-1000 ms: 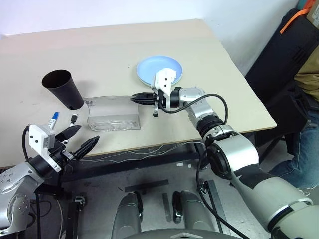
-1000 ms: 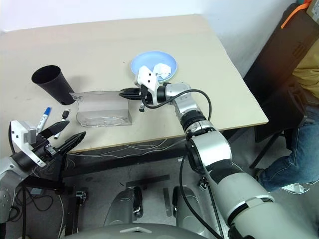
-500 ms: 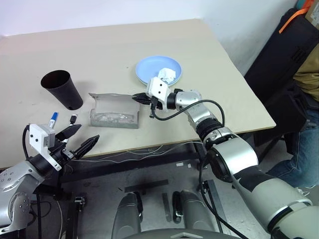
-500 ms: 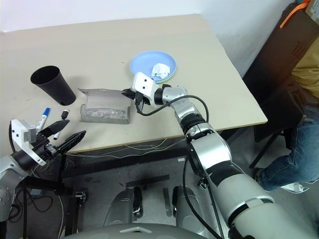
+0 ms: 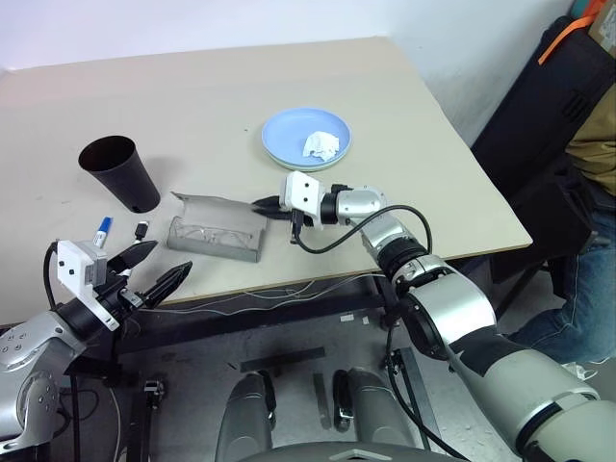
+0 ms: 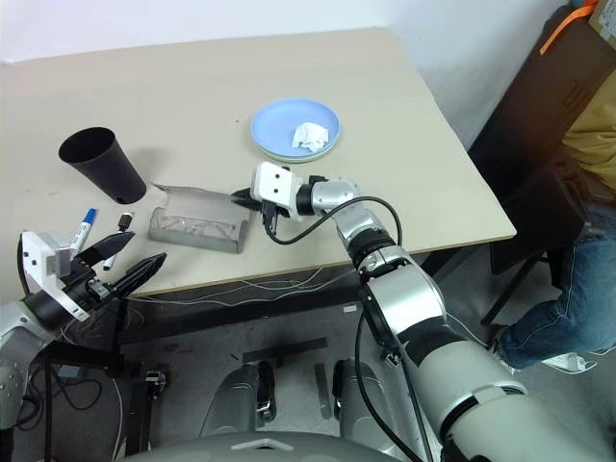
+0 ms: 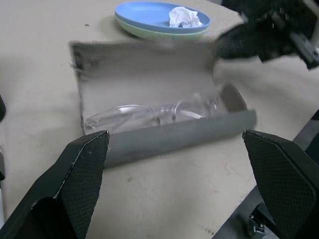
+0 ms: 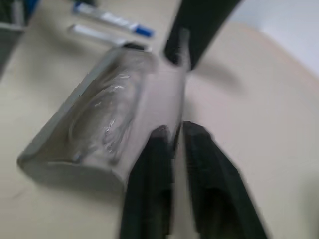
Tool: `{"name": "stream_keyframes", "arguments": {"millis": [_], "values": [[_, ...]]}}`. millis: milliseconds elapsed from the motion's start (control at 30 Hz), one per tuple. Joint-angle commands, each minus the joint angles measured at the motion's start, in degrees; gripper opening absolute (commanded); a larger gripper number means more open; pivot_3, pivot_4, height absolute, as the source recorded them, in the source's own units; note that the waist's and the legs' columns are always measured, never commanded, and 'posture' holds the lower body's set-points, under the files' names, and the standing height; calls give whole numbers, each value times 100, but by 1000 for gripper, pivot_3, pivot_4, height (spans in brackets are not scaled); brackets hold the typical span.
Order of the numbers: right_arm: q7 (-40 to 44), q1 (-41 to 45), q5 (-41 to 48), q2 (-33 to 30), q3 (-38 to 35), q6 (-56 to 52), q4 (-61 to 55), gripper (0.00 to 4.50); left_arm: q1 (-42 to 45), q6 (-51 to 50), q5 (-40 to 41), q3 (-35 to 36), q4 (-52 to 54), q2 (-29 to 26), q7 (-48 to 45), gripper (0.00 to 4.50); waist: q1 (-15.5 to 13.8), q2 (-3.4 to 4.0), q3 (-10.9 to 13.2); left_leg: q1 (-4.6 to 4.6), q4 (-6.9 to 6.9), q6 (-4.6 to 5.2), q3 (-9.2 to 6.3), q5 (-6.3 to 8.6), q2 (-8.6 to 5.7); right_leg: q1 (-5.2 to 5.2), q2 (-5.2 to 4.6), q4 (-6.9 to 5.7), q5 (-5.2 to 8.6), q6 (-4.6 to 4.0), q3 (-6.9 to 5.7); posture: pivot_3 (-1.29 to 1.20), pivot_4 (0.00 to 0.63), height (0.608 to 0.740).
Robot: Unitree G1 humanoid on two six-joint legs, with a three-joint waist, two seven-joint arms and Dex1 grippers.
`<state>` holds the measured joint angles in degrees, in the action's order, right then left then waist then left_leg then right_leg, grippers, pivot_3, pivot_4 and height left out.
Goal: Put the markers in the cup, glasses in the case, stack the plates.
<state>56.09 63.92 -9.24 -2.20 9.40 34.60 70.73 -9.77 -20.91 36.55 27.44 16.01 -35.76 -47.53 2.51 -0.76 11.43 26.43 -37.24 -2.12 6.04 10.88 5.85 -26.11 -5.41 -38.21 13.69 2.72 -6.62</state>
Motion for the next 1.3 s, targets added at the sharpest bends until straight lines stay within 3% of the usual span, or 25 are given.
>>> {"name": "stream_keyframes", "arguments": {"millis": [33, 267, 400, 667, 800, 1100, 1300], "values": [[48, 27, 148, 43, -53, 69, -280, 1922, -13, 58, 71, 67, 103, -13, -8, 4500, -1, 0, 0, 0, 0, -1, 0, 0, 0, 0, 0, 0, 0, 0, 0, 0, 150, 706], [681, -24, 624, 13, -238, -74, -530, 4125, -68, 59, 109, 184, 76, -82, -42, 4500, -2, 0, 0, -1, 0, -1, -1, -1, 0, 2, 0, 0, 0, 0, 0, 0, 150, 706], [957, 81, 1080, 92, -497, -979, -688, 4125, -60, 59, 100, 177, 72, -82, -40, 4500, -3, 0, 0, -3, -1, -1, -2, -1, 0, 4, 0, -1, 0, 0, 0, 0, 150, 706], [-78, 1615, 1749, 45, -1322, -4788, -116, 4125, -21, 57, 94, 121, 63, -57, -24, 4500, 0, 2, 1, 1, -1, -3, -3, -2, 1, -8, 0, -5, -2, -5, 1, 0, 150, 706], [-721, 1895, 1709, 22, -1485, -5275, 154, 3281, 35, 65, 72, 84, 16, -60, -31, 4500, -17, -1, -1, 1, 9, -4, -4, -1, 1, -6, 1, 8, -1, -6, -1, 0, 150, 706], [-1259, 1481, 1008, 109, -1027, -4880, 360, 56, 21, 113, 46, 68, 29, -4, -41, 4500, -6, -1, -1, 10, 7, -1, -1, -2, -1, -12, 0, 6, -2, -3, 0, 0, 150, 706], [-955, 1324, 850, 90, -964, -4785, 425, 23, 1, 124, 47, 76, 45, 3, -44, 4500, -1, -1, -1, 9, 6, -1, -1, -2, -1, -12, 0, 3, -2, -3, 0, 0, 150, 706]]}}
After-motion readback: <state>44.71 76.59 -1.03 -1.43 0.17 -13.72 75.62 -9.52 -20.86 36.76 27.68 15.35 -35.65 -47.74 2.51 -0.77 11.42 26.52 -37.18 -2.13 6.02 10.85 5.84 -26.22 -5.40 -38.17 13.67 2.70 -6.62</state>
